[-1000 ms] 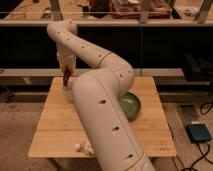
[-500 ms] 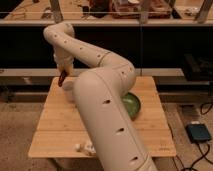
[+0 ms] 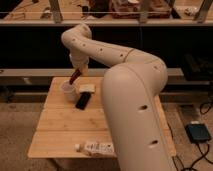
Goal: Place the pepper in the ceramic cup
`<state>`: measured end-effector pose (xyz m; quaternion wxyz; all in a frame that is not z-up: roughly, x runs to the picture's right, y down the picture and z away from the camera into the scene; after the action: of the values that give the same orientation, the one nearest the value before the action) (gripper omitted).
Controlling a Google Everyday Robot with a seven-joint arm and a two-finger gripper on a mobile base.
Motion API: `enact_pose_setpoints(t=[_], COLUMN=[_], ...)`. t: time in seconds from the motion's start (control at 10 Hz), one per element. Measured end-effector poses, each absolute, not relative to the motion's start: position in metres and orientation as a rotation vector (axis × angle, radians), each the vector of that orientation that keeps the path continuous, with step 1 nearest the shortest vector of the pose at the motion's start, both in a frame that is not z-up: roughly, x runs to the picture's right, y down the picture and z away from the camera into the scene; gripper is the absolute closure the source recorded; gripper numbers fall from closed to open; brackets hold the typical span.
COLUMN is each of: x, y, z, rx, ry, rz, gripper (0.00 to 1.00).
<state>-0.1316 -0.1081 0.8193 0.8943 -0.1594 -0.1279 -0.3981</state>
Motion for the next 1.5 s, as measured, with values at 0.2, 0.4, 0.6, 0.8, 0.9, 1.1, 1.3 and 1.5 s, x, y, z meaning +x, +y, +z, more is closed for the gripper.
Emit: enact_pose_setpoints(t=[0.2, 0.4, 0.6, 0.8, 0.9, 1.1, 1.3, 1.5], x=[-0.126, -0.143, -0.146, -0.150, -0.154, -0.152, -0.155, -0.161], y=[-0.110, -0.120, -0.129, -0.135, -0.134, -0.132, -0.129, -0.126], z=[0.825, 0.844, 0.857, 0.865, 0.865, 0.862, 0.858, 0.858], rx=[-0.266, -0.301, -0.328, -0.340, -0.343, -0.326, -0.304, -0.296], ry=[-0.190, -0.192, -0.207, -0.218, -0.228, -0.236, -0.238, -0.243], rz=[-0.789, -0.730, -0.693, -0.674, -0.668, -0.656, -0.663, -0.674], gripper=[0.97, 0.97, 0.97, 0.97, 0.97, 0.97, 0.97, 0.97])
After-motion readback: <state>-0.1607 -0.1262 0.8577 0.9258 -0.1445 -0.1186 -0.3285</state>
